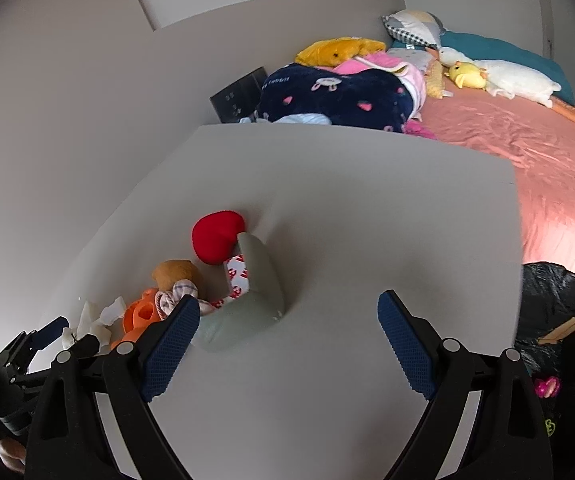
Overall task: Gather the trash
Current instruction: 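Move both tools back over the table toward the remaining toys, then grasp the white plush with left tool while right tool grasps the grey-white pouch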
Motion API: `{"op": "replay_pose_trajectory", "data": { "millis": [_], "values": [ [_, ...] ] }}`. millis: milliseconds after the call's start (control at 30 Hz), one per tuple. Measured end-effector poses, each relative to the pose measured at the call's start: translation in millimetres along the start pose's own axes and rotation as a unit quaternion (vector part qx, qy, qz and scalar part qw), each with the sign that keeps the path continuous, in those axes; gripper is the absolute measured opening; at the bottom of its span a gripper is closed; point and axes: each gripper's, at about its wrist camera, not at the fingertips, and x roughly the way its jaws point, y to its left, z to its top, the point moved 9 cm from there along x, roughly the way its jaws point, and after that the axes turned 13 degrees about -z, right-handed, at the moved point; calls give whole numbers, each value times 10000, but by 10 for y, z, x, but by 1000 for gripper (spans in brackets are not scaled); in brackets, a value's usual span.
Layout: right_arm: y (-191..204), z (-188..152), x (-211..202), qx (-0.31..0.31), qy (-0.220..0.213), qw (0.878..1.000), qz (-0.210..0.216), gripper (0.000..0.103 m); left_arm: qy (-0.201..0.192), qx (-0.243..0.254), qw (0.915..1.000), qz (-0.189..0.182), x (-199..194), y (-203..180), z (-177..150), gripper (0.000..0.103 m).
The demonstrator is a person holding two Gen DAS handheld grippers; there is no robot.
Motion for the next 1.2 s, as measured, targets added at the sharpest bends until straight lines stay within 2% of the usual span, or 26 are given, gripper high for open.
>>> {"op": "replay_pose_trajectory", "data": {
  "millis": [133, 200, 233, 333, 400, 467, 600, 633, 667, 700, 867, 1200],
  "values": [
    [63, 18, 106, 30, 79, 10000, -2, 89, 88, -68, 9999, -48, 43, 39, -35, 75],
    [104, 15, 163, -13, 121, 9999, -9, 77, 122, -127, 9998, -118, 61, 52, -45, 67],
    [118, 5, 190, -6, 160, 9999, 2, 74, 146, -164, 9996, -149, 75, 61, -52, 64],
    [153, -14, 240, 102, 297, 9992, 236, 60, 111, -167, 9997, -128, 83, 72, -51, 61],
    [214, -18, 205, 53, 338, 9985, 417, 42, 91, -202, 9996, -177, 71, 67, -59, 58],
    [240, -15, 170, -101, 274, 9994, 196, 35, 49, -333, 9990, -279, 59, 64, -58, 55],
    [228, -14, 120, -81, 162, 9995, 251, 25, -78, -553, 9975, -435, -5, 69, -41, 42],
    [220, -16, 107, -87, 141, 9995, 262, 25, -141, -547, 9975, -414, -37, 66, -21, 36],
    [204, -21, 83, -114, 104, 9996, 241, 25, -202, -533, 9976, -403, -65, 56, -3, 27],
    [192, -19, 69, -135, 73, 9996, 223, 25, -275, -540, 9973, -408, -102, 46, 19, 22],
    [157, 2, -64, -229, -150, 9994, 203, 25, -475, -534, 9969, -331, -191, 15, 104, 22],
    [-71, 26, -400, -71, -415, 9988, 235, 25, -591, -294, 9969, -438, -296, -270, 164, 22]
  ]
}}
